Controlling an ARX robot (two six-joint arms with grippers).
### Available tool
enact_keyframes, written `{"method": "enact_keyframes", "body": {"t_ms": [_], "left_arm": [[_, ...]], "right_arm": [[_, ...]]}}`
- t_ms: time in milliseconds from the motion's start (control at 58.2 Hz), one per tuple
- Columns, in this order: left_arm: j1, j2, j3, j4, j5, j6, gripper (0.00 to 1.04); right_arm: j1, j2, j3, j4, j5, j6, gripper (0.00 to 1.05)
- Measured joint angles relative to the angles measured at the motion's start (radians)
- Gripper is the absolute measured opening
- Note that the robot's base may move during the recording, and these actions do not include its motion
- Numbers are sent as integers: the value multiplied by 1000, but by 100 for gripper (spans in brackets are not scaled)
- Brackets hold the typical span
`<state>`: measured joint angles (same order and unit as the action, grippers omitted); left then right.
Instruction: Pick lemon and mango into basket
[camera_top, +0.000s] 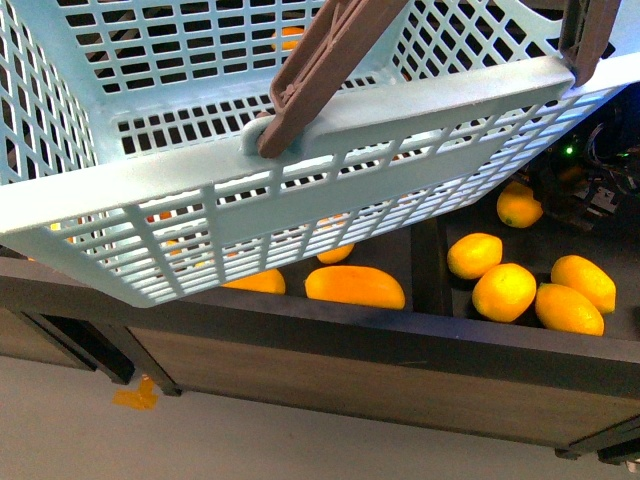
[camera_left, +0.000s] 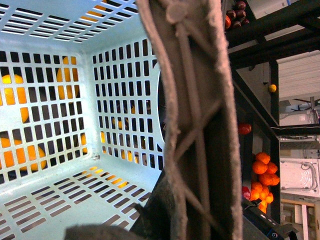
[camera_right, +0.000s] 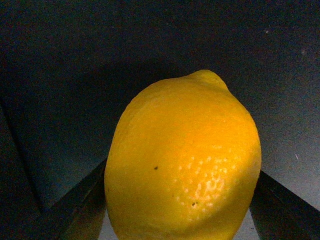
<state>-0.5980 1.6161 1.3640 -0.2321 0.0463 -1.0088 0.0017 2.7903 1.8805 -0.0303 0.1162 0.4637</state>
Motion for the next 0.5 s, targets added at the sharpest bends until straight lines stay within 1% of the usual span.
{"method": "enact_keyframes", "body": {"t_ms": [17, 69, 120, 309, 498], "left_arm": [[0, 0, 0, 0, 0, 0, 5], [0, 0, 0, 0, 0, 0, 5], [0, 0, 0, 0, 0, 0, 5], [0, 0, 0, 0, 0, 0, 5], [0, 0, 0, 0, 0, 0, 5]], "right_arm": [[0, 0, -1, 0, 0, 3, 69], [-2, 0, -3, 3, -1, 10, 65], [-4, -1, -11, 12, -8, 17, 64], [-17, -44, -104, 69, -13, 26, 62], [-44, -156, -309, 190, -15, 28, 62]]}}
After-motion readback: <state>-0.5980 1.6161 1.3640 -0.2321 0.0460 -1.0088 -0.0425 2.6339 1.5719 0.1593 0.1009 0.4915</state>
